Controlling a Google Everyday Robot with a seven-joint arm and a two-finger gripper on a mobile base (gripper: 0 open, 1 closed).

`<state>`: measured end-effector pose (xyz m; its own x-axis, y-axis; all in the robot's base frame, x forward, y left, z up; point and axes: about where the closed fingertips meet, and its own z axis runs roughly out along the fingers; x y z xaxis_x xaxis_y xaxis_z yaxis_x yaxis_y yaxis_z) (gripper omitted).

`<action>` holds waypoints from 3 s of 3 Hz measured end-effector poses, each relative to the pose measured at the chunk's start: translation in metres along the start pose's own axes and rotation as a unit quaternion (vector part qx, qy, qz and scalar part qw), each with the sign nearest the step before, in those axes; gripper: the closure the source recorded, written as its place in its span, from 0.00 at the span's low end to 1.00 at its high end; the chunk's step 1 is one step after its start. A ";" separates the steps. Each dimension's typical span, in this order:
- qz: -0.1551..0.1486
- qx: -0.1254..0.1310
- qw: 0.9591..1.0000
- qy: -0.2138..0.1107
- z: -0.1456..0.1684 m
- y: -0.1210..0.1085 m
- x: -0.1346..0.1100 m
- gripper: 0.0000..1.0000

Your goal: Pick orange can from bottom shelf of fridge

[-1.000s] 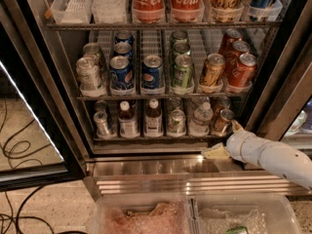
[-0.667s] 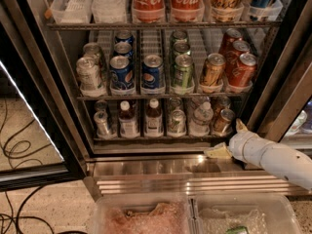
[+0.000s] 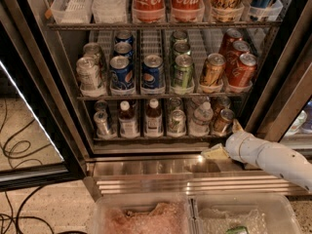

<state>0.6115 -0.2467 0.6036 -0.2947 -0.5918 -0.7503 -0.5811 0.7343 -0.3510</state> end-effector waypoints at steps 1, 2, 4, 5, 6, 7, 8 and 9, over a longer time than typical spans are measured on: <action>-0.012 -0.014 1.000 0.002 0.011 0.005 -0.002 0.00; -0.013 -0.015 1.000 0.003 0.012 0.004 -0.004 0.00; -0.007 -0.015 1.000 0.005 0.011 0.006 -0.006 0.00; -0.002 -0.014 1.000 0.002 0.010 0.005 -0.008 0.00; 0.080 0.007 0.996 -0.043 0.010 -0.008 0.003 0.00; 0.080 0.007 0.996 -0.043 0.010 -0.008 0.003 0.00; 0.068 0.009 0.996 -0.050 0.012 -0.007 -0.002 0.00; 0.033 0.015 0.997 -0.062 0.017 -0.001 -0.018 0.00</action>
Offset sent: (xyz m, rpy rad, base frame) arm 0.0174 0.0117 -0.0115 -0.0241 0.0059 0.0342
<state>0.6304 -0.2316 0.6077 -0.2335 -0.4977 -0.8353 -0.5409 0.7804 -0.3137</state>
